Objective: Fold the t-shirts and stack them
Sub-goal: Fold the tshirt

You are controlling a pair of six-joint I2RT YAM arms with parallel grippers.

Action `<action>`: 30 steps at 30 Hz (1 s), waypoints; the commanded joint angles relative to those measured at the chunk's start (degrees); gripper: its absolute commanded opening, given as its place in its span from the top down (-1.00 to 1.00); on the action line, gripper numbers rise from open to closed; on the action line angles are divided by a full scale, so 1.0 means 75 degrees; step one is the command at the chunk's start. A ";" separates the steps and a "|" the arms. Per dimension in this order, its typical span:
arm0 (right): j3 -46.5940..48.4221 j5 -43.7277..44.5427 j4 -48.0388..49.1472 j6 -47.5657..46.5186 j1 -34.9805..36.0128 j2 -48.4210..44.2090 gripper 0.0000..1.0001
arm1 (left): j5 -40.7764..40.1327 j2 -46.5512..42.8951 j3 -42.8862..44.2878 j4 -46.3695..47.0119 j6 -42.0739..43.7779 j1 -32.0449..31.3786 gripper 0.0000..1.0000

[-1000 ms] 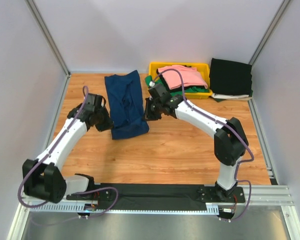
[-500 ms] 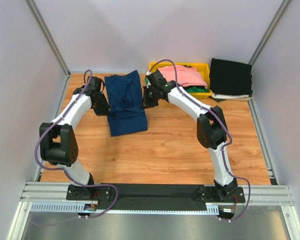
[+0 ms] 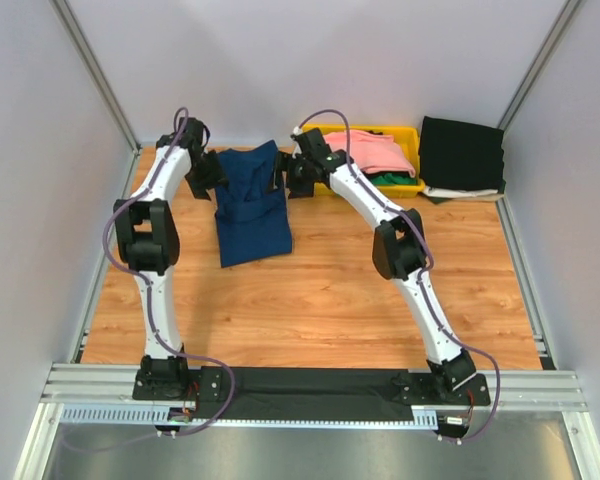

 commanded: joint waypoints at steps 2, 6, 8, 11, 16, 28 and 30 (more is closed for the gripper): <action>0.1382 -0.0414 0.0249 0.0237 -0.0582 0.0275 -0.69 | 0.0622 0.1099 0.3005 -0.1614 0.0465 0.0327 -0.39; -0.0136 -0.0299 0.0729 0.0086 -0.0922 -0.1023 -0.72 | 0.0904 0.0822 0.3837 -0.1866 0.0758 0.0386 -0.54; -0.1631 -0.0123 0.1045 -0.0054 -0.0900 -0.2078 -0.68 | 0.0949 0.0064 0.2927 -0.1656 0.0782 0.0386 -0.53; -0.2996 -0.0030 0.1409 -0.0183 -0.0514 -0.3216 -0.57 | 0.1195 -0.1282 0.0795 -0.0907 0.0851 0.0386 -0.49; -0.3704 0.0788 0.1153 -0.0898 0.0822 -0.3441 -0.17 | 0.1277 -0.3219 -0.2483 -0.0250 0.1098 0.0386 -0.39; -0.0998 0.1154 -0.0055 -0.1145 0.1491 -0.0442 0.53 | 0.0692 -0.7568 -0.7199 0.0382 0.1802 0.0362 -0.36; -0.0669 0.1236 -0.0055 -0.1192 0.1491 -0.0115 0.53 | 0.0750 -0.7640 -0.7086 0.0314 0.1848 0.0351 -0.35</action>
